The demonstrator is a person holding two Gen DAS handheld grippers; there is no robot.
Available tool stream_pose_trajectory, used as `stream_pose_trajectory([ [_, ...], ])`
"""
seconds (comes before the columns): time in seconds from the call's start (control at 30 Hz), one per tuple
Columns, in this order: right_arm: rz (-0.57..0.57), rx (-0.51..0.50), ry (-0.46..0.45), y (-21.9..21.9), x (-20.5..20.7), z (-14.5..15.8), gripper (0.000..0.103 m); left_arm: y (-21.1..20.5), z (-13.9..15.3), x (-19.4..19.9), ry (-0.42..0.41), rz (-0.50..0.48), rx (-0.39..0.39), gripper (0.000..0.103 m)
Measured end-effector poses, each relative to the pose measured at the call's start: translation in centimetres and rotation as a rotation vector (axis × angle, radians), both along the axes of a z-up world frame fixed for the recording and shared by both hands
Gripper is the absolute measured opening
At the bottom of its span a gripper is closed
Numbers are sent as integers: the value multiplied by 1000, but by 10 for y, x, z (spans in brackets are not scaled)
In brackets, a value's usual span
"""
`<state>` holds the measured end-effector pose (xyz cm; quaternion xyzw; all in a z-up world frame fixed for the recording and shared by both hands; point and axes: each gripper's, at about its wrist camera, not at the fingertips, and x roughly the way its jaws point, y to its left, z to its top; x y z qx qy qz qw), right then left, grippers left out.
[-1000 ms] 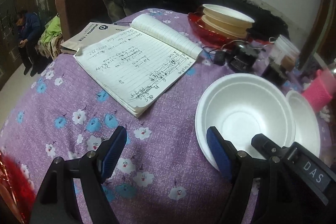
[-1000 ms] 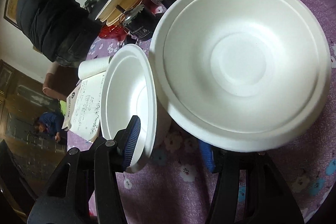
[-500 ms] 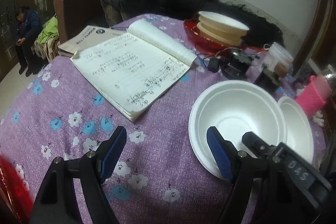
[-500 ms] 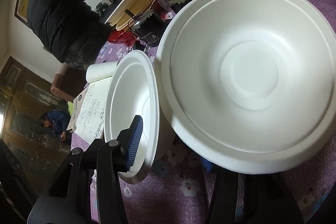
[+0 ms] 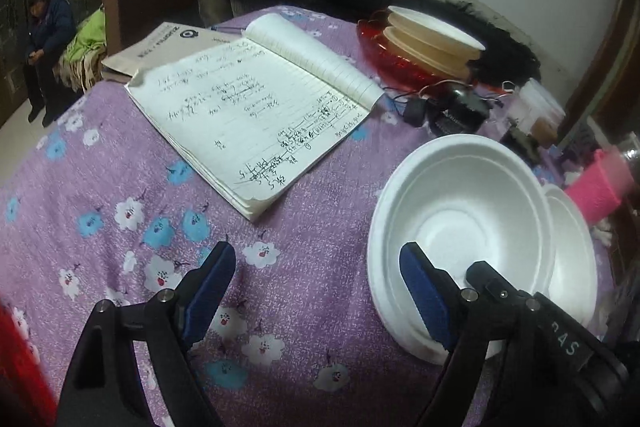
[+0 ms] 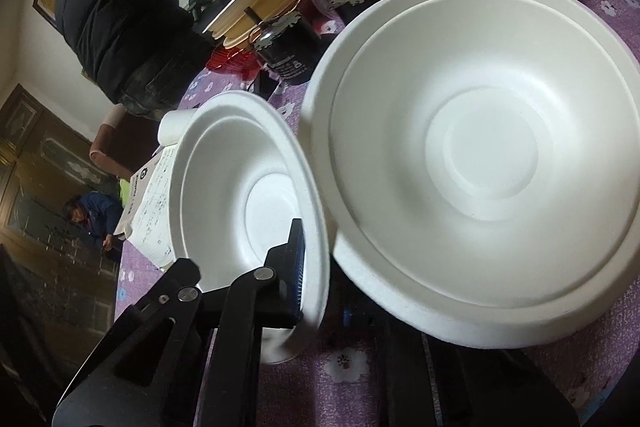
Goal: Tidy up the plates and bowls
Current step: 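Grip a white foam bowl rim with the right tool while the left tool approaches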
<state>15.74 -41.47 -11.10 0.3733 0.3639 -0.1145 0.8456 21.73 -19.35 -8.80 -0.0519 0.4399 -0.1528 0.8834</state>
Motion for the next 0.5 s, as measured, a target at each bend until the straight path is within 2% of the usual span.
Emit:
stream_pose_trajectory([
  [0.13,17,9,2,2,2,-1,13,-7,-10,1,62,-40,-19,84],
  [0.33,42,73,0,0,2,-4,12,-5,-9,2,66,-49,-30,80],
  [0.4,59,108,-2,0,2,-7,12,-6,-7,1,68,-67,-36,66],
  [0.5,78,135,-1,4,2,-8,12,-13,-7,-4,61,-97,-13,53],
])
